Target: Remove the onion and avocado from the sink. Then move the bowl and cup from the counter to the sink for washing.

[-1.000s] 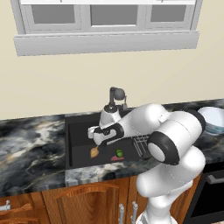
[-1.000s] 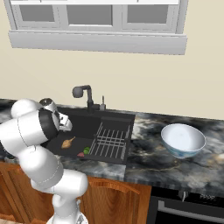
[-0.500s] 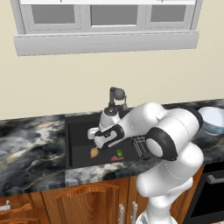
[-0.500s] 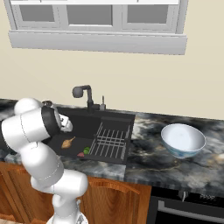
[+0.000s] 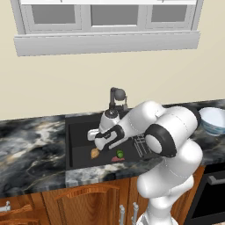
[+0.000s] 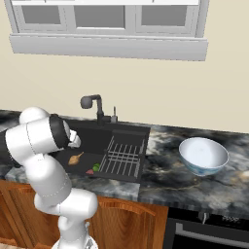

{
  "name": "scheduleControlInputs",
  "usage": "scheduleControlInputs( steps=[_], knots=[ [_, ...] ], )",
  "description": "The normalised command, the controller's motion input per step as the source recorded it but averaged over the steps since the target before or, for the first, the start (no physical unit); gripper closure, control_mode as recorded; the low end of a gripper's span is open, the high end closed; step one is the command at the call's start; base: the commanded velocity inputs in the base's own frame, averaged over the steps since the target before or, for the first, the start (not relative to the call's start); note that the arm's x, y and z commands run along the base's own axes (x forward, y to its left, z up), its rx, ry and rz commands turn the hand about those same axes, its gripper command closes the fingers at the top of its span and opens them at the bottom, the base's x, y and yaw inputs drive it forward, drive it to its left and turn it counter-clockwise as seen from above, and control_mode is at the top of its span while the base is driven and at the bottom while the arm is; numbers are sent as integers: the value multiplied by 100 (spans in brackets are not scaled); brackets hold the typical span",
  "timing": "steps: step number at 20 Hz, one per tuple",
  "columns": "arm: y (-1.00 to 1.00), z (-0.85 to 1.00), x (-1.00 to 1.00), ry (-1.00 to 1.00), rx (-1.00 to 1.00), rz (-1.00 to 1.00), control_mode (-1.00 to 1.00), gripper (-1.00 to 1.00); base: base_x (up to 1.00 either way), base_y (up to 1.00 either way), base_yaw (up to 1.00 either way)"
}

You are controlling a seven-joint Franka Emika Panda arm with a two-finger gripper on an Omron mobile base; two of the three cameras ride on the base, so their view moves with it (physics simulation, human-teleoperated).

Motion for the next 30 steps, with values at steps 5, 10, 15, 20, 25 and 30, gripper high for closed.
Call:
scheduleControlInputs(
  steps=[5, 10, 15, 20, 25, 30],
  knots=[
    [1, -6, 3, 0, 5, 0, -100, -100, 0, 0, 0],
    [1, -8, 4, 0, 4, 0, -100, -100, 0, 0, 0],
    [2, -7, 4, 0, 0, 0, -100, -100, 0, 0, 0],
    [1, -3, 6, 0, 0, 0, -100, -100, 0, 0, 0],
    [1, -2, 6, 0, 0, 0, -100, -100, 0, 0, 0],
    [4, -5, 3, 0, 0, 0, -100, -100, 0, 0, 0]
  ],
)
